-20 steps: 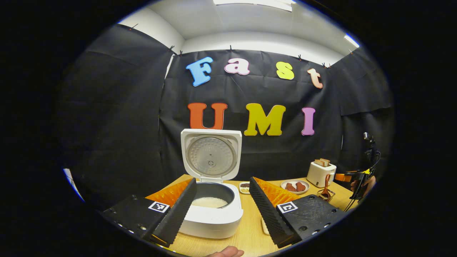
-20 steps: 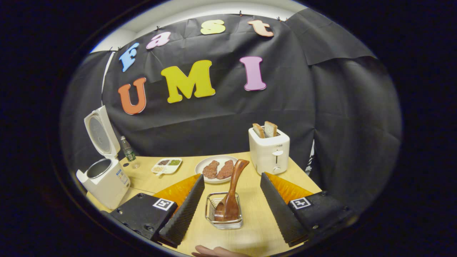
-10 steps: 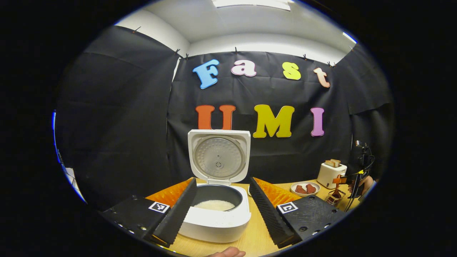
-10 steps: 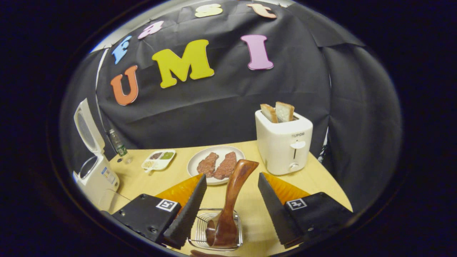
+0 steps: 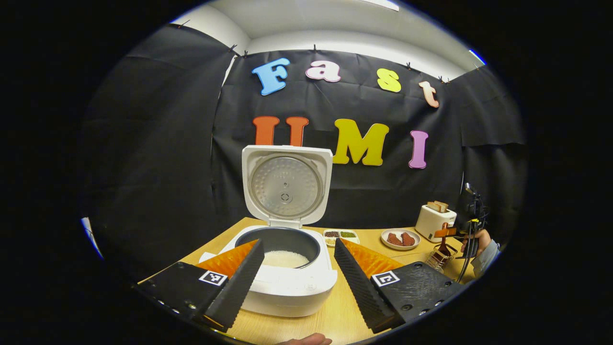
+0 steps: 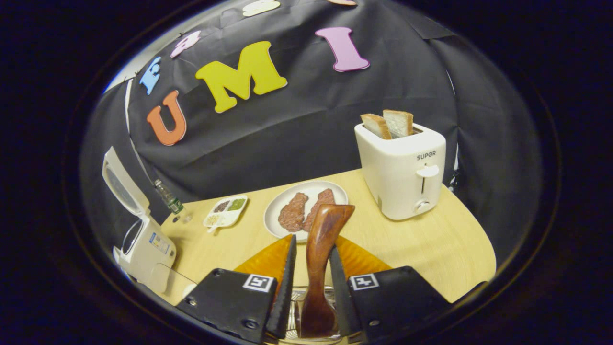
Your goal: Close the left gripper, press the button to open the rice cooker; take a wooden spoon from the chopstick holder with the right hand, scoop a spoonful of rice and pour it into the rice cooker, then put the wooden spoon back into the chopstick holder.
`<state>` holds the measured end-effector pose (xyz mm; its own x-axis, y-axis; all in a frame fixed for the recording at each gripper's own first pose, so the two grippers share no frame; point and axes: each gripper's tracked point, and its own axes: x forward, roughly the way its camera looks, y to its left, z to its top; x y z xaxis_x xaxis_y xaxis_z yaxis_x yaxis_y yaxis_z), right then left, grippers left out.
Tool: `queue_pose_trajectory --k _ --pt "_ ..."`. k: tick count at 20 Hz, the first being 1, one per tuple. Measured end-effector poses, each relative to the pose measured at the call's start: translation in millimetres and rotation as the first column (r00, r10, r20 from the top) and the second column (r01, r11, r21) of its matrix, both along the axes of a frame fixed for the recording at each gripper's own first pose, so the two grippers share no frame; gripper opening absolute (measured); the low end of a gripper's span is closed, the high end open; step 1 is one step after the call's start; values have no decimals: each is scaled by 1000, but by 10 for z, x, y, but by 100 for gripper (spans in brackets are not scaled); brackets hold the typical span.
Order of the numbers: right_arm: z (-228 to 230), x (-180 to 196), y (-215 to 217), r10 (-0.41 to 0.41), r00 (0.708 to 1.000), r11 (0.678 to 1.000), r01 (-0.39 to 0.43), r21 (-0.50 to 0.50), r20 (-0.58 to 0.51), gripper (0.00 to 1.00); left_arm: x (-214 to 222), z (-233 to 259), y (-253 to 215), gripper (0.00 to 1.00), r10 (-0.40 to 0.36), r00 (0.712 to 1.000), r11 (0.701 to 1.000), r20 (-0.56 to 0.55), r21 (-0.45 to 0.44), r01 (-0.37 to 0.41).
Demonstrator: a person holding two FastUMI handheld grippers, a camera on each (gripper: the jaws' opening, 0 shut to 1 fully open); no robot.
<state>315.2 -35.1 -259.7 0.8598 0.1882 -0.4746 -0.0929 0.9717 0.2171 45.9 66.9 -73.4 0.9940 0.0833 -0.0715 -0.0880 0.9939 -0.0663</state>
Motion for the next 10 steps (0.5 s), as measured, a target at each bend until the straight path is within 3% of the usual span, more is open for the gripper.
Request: queue_pose_trajectory --k 1,4,6,7,10 --pt "-97 16 -54 -11 1000 1000 11 -9 -29 32 -18 4 32 94 2 1000 1000 -1 8 -2" --pt "-89 -40 20 -2 1000 998 4 64 -27 26 -97 25 109 94 13 1000 1000 7 24 -13" --pt "101 -122 30 -2 1000 997 0 76 28 16 -150 68 123 94 7 1000 1000 17 21 -7" --pt "220 -164 8 -11 999 997 7 81 53 20 -190 81 133 94 1 1000 1000 21 20 -2" --pt "550 -322 -7 -28 991 997 17 78 135 20 -268 116 178 94 -5 999 1000 41 31 4"
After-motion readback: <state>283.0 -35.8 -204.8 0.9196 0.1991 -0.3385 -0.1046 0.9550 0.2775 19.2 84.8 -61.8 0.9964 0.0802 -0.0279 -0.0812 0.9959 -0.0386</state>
